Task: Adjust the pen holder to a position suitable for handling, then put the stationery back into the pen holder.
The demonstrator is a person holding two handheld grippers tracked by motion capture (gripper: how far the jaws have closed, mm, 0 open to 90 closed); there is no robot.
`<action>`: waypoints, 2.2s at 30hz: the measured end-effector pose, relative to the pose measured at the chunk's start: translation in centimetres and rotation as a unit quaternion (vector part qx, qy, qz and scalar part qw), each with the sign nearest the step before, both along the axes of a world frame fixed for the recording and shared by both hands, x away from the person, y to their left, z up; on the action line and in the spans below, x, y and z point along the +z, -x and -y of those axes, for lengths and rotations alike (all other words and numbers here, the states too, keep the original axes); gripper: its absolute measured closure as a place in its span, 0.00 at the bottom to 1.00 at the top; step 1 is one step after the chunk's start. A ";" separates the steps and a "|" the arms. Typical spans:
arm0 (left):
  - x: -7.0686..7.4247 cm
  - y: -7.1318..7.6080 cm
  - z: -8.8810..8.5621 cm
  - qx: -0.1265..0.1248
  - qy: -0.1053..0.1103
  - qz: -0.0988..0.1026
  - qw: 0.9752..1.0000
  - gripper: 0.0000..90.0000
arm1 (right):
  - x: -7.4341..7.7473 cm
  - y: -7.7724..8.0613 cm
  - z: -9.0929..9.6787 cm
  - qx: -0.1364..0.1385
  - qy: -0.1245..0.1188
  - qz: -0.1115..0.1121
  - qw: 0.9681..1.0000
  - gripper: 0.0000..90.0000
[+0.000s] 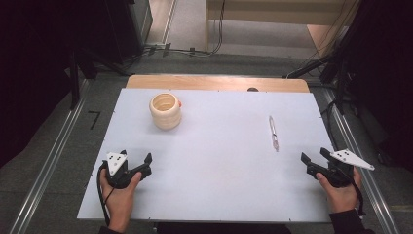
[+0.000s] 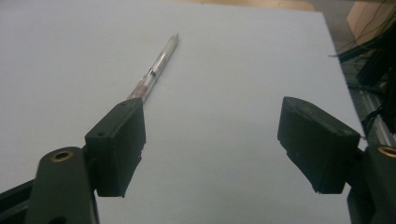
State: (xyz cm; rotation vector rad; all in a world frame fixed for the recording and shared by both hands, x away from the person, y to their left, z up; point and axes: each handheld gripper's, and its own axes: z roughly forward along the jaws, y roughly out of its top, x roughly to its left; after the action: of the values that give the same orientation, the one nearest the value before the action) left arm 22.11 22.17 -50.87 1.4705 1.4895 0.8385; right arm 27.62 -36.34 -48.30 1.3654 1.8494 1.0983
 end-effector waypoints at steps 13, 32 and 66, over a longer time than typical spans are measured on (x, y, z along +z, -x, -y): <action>-0.1 0.0 0.0 -0.004 0.005 -0.002 1.000 0.13 | -0.2 -0.1 0.3 -0.011 -0.012 -0.015 1.000 0.32; -0.1 -0.1 0.0 -0.006 0.013 -0.004 1.000 0.13 | -0.6 -0.7 -0.1 -0.015 -0.012 -0.035 0.999 0.32; -0.2 -0.1 0.0 -0.010 0.020 -0.006 1.000 0.13 | -1.0 -3.6 -3.1 -0.004 -0.010 -0.062 0.998 0.36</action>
State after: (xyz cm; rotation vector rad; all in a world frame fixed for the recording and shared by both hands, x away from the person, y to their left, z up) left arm 22.26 22.17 -51.05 1.4612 1.4909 0.7845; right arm 31.22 -33.20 -49.28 1.4805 1.9239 1.0527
